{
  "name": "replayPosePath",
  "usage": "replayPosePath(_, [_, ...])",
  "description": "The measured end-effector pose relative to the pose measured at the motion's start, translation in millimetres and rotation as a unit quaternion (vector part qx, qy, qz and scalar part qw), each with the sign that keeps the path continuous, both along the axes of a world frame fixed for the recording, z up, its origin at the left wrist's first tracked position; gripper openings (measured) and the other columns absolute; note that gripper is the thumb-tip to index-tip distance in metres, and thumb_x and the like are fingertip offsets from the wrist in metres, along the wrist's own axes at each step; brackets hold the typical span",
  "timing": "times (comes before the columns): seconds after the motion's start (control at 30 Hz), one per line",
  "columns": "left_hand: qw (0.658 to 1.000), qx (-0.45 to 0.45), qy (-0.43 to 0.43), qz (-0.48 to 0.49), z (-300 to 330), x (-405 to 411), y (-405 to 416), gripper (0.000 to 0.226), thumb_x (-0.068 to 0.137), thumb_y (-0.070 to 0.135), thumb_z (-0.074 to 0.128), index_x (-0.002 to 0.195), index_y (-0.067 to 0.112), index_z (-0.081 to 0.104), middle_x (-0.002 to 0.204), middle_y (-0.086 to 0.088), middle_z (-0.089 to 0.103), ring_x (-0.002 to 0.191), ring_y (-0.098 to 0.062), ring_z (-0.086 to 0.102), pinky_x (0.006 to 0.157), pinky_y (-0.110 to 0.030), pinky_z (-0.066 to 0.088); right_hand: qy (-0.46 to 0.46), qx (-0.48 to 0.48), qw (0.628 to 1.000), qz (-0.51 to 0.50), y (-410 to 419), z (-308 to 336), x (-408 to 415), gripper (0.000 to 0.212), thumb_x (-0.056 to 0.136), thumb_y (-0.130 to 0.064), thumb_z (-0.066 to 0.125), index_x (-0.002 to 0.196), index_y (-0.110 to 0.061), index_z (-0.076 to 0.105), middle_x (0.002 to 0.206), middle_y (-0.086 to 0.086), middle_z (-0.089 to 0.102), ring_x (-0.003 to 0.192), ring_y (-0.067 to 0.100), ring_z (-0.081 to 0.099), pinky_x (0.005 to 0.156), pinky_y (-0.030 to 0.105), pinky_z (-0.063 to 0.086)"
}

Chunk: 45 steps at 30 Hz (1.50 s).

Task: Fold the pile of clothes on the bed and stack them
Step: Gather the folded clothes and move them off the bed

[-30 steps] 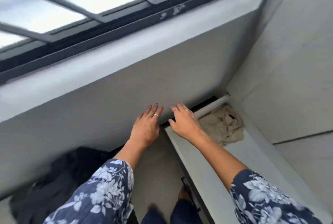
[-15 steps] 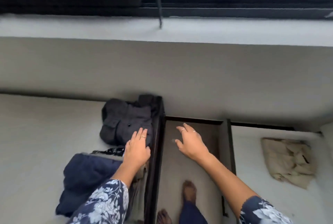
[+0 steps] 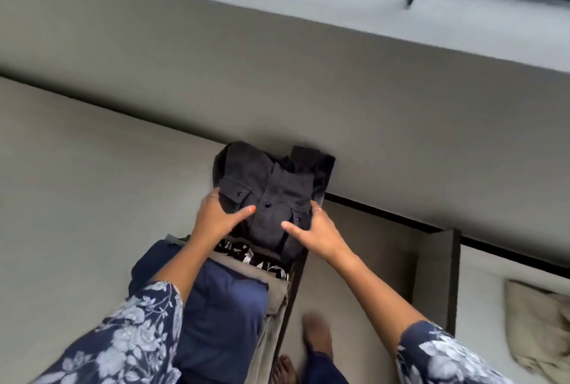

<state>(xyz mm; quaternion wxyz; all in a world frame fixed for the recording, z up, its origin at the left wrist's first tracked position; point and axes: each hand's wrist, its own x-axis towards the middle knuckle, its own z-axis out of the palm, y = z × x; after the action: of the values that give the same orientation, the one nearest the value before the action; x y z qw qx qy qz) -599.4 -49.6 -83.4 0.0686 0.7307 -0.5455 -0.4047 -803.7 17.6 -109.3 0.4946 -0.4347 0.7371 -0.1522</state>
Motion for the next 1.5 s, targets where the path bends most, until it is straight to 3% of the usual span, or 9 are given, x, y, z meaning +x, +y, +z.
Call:
replayPosePath(0.1, [0.996, 0.051, 0.011, 0.076, -16.4, 4.3, -27.9, 0.1, 0.071, 0.044, 0.08, 0.145, 0.003, 0.028, 0.145, -0.014, 0.042, 0.132, -0.029, 0.043, 0.104, -0.031, 0.036, -0.066, -0.005, 0.994, -0.082, -21.9, -20.7, -1.9, 0.07, 0.076, -0.049, 0.075, 0.13, -0.014, 0.048, 0.126, -0.006, 0.058, 0.119, 0.01, 0.053, 0.09, 0.017, 0.038])
replayPosePath(0.23, [0.982, 0.132, 0.043, 0.129, -43.0, 14.4, -48.0, 0.118, 0.069, 0.052, 0.077, 0.151, 0.009, 0.003, 0.153, -0.012, 0.03, 0.138, -0.028, 0.034, 0.111, -0.036, 0.03, -0.092, 0.001, 0.987, -0.134, -35.1, -47.9, 5.1, 0.072, 0.072, -0.05, 0.078, 0.13, -0.017, 0.05, 0.127, -0.003, 0.06, 0.12, 0.015, 0.055, 0.094, 0.02, 0.041])
replayPosePath(0.43, [0.97, 0.194, 0.111, 0.096, -58.5, 10.2, -65.9, 0.088, 0.068, 0.06, 0.069, 0.138, 0.013, 0.044, 0.137, -0.006, 0.053, 0.12, -0.023, 0.052, 0.097, -0.029, 0.041, -0.134, 0.045, 0.977, -0.162, -51.6, -67.8, 14.7, 0.093, 0.061, -0.058, 0.081, 0.135, -0.02, 0.038, 0.128, -0.01, 0.054, 0.119, 0.013, 0.053, 0.103, 0.029, 0.041])
replayPosePath(0.63, [0.964, 0.21, 0.105, 0.121, -69.3, 10.1, -76.1, 0.108, 0.056, 0.072, 0.07, 0.14, 0.012, 0.04, 0.135, -0.006, 0.052, 0.116, -0.023, 0.053, 0.099, -0.035, 0.042, -0.264, 0.079, 0.914, -0.297, -68.5, -92.5, 16.0, 0.114, 0.033, -0.059, 0.093, 0.13, -0.021, 0.049, 0.118, -0.009, 0.066, 0.106, 0.011, 0.064, 0.098, 0.036, 0.05])
replayPosePath(0.9, [0.926, 0.277, 0.21, 0.149, -36.0, -5.8, -74.3, 0.086, 0.041, 0.072, 0.078, 0.109, 0.022, 0.067, 0.098, -0.003, 0.074, 0.093, -0.02, 0.069, 0.076, -0.031, 0.052, -0.408, 0.132, 0.842, -0.327, -72.3, -47.5, -21.7, 0.045, 0.071, -0.023, 0.083, 0.111, -0.008, 0.068, 0.104, 0.006, 0.074, 0.098, 0.022, 0.07, 0.092, 0.037, 0.053])
replayPosePath(1.03, [0.917, 0.27, 0.25, 0.155, -8.8, -22.2, -62.3, 0.098, 0.015, 0.071, 0.083, 0.1, 0.023, 0.07, 0.095, -0.003, 0.075, 0.089, -0.019, 0.071, 0.074, -0.031, 0.053, -0.449, 0.149, 0.825, -0.311, -60.6, -25.9, -39.7, 0.045, 0.067, -0.026, 0.08, 0.108, -0.008, 0.07, 0.105, 0.008, 0.073, 0.099, 0.023, 0.069, 0.093, 0.037, 0.051])
replayPosePath(1.17, [0.903, 0.259, 0.308, 0.152, 13.4, -37.1, -41.8, 0.086, 0.017, 0.06, 0.089, 0.092, 0.021, 0.072, 0.093, -0.006, 0.075, 0.08, -0.018, 0.073, 0.067, -0.031, 0.053, -0.493, 0.121, 0.802, -0.315, -36.2, -9.3, -57.1, 0.037, 0.072, -0.023, 0.076, 0.104, -0.006, 0.072, 0.109, 0.012, 0.071, 0.102, 0.027, 0.068, 0.096, 0.039, 0.049])
replayPosePath(1.3, [0.896, 0.254, 0.328, 0.155, 25.9, -51.8, -25.2, 0.071, 0.019, 0.053, 0.092, 0.079, 0.019, 0.079, 0.097, -0.01, 0.074, 0.082, -0.023, 0.073, 0.078, -0.038, 0.052, -0.51, 0.09, 0.794, -0.317, -9.6, 2.6, -72.8, 0.043, 0.075, -0.026, 0.075, 0.113, -0.007, 0.067, 0.113, 0.013, 0.07, 0.106, 0.028, 0.066, 0.099, 0.043, 0.047])
replayPosePath(1.5, [0.904, 0.26, 0.329, 0.08, 44.0, -95.8, 9.5, 0.097, 0.01, 0.052, 0.092, 0.097, 0.015, 0.072, 0.099, -0.011, 0.074, 0.086, -0.024, 0.072, 0.079, -0.037, 0.052, -0.498, 0.018, 0.789, -0.36, 57.2, 28.6, -109.4, 0.065, 0.066, -0.029, 0.083, 0.123, -0.009, 0.06, 0.117, 0.014, 0.068, 0.109, 0.031, 0.064, 0.103, 0.048, 0.045])
